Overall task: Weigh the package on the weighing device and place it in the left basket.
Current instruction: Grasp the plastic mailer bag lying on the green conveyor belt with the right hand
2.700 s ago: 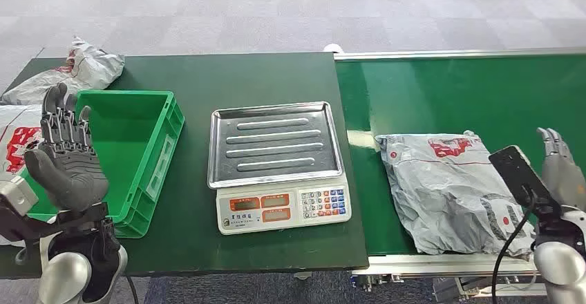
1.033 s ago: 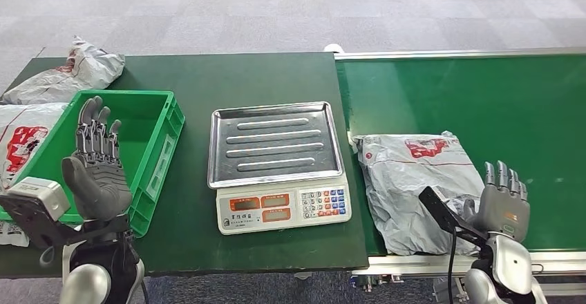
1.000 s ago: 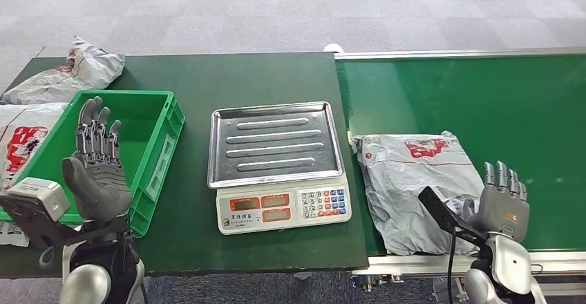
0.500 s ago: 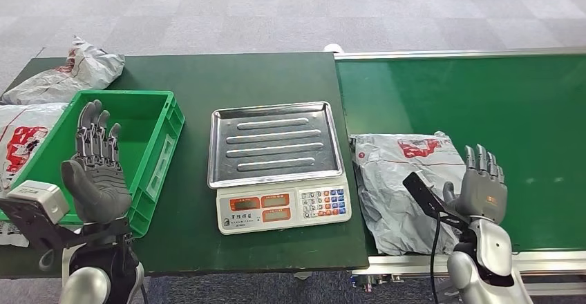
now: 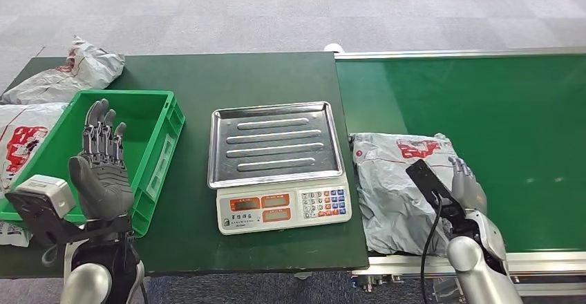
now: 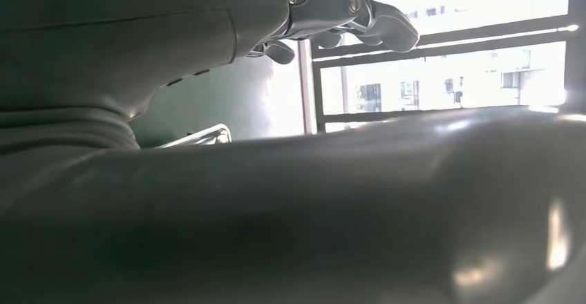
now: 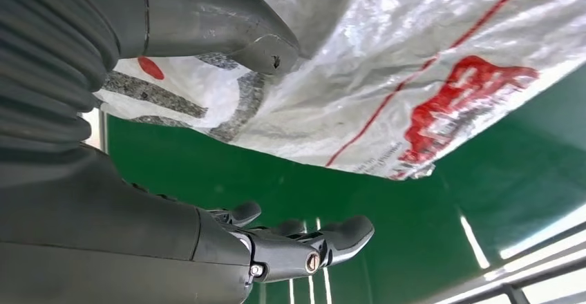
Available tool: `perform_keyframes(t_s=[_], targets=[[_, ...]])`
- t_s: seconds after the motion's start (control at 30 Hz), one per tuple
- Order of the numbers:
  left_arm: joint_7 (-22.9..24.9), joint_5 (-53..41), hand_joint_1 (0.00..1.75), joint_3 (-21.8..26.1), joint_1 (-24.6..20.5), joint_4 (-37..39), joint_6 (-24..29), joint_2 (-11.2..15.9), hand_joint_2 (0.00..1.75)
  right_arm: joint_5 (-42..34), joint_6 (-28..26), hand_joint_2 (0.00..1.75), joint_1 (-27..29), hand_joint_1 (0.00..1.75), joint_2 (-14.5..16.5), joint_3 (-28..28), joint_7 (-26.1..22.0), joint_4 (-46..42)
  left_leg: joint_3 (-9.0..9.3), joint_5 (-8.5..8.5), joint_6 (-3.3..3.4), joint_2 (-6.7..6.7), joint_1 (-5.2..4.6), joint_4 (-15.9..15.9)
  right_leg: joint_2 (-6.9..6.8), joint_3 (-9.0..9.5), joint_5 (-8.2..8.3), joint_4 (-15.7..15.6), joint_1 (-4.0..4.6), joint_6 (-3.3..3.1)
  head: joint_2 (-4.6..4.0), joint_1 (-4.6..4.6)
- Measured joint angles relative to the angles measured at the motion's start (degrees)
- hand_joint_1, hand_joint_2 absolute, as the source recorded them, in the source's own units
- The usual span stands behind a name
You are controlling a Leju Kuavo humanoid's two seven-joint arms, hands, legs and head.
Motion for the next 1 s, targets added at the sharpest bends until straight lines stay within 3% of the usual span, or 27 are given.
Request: perform_keyframes(t_s=[0.17, 0.47, 0.67, 0.8, 1.0], targets=[[0.4, -0.1, 0.0, 0.0, -0.3, 0.2, -0.5, 0.0, 0.0, -0.3, 0.5, 1.75, 0.1, 0.0, 0.0, 0.0, 1.1, 1.3, 0.01, 0.0, 0.0, 0.02, 0.0, 0.0, 0.02, -0.02, 0.0, 0.0, 0.0, 0.0, 0.0, -0.01], [1.8, -0.1, 0.0, 0.0, -0.6, 0.8, -0.9, -0.8, 0.0, -2.1, 5.8, 1.75, 3.9, 0.0, 0.6, 0.1, 7.5, 2.0, -0.01, -0.01, -0.01, -0.01, 0.0, 0.0, 0.0, -0.01, -0.01, 0.0, 0.01, 0.0, 0.0, -0.01], [2.0, 0.1, 0.0, 0.0, -0.4, 0.8, -1.0, -1.3, 0.0, -1.9, 6.3, 1.75, 6.4, 0.0, 1.5, 0.6, 7.8, 2.9, -0.02, -0.02, 0.0, 0.0, 0.0, 0.0, 0.0, -0.02, -0.02, 0.0, 0.01, 0.0, 0.0, 0.0], [1.9, -0.7, 0.0, 0.0, 0.0, 0.6, -1.0, -1.5, 0.0, -2.3, 4.6, 1.75, 7.1, 0.0, 2.4, 0.7, 6.8, 3.4, 0.0, -0.02, 0.0, 0.0, 0.01, 0.0, 0.01, -0.01, -0.02, 0.0, 0.02, 0.0, 0.0, 0.0], [1.8, -1.9, 0.0, 0.8, 2.3, -1.1, -1.1, -2.2, 0.0, 0.1, -1.1, 1.75, 9.4, 0.0, 6.1, 0.9, 5.0, 3.7, 0.01, -0.02, -0.01, 0.0, 0.01, -0.1, 0.02, -0.02, -0.03, 0.0, 0.03, -0.03, 0.0, 0.0]])
